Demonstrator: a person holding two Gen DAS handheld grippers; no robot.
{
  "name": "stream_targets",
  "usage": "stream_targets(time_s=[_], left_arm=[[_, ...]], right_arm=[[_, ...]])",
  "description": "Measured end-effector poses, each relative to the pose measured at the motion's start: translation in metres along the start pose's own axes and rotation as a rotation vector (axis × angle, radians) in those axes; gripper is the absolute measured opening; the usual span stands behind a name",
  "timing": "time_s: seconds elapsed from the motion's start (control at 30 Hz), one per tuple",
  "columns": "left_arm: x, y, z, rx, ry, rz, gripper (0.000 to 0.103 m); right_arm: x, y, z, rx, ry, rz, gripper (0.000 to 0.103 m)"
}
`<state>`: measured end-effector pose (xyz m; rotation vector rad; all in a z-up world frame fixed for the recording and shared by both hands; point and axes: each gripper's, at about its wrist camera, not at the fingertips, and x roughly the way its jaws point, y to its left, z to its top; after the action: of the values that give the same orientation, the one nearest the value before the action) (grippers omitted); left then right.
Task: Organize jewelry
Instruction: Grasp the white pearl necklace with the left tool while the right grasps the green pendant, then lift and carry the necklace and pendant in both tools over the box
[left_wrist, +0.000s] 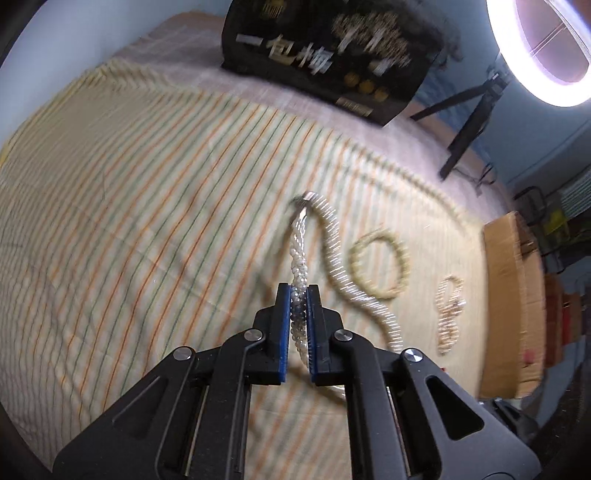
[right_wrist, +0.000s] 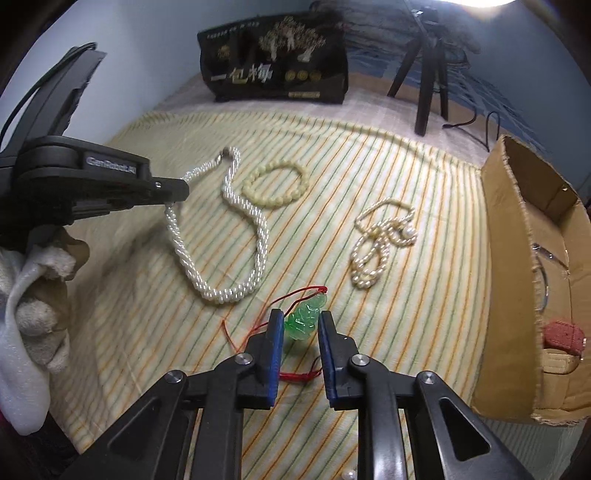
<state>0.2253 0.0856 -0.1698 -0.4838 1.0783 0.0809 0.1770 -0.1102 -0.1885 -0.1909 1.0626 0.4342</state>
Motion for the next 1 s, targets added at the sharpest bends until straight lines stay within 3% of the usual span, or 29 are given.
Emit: stream_targets(time_s=[0.17, 0.5, 1.0], left_arm=[[-0.034, -0.016, 0.006, 0.038, -0.086, -0.046, 0.006], [-0.061, -0.029, 0.008, 0.044, -0.130, -0.108, 0.006], [-0.112, -0.075, -0.002, 0.131, -0.214, -0.178, 0.006]], right_arm=[[-0.023, -0.008, 0.004, 0.031, -0.055, 0.002, 0.017], [-0.058, -0.018, 0.009, 0.061, -0.137, -0.002, 0.017], [-0.125, -0.047, 0.015, 0.128, -0.279, -0.028, 0.017]])
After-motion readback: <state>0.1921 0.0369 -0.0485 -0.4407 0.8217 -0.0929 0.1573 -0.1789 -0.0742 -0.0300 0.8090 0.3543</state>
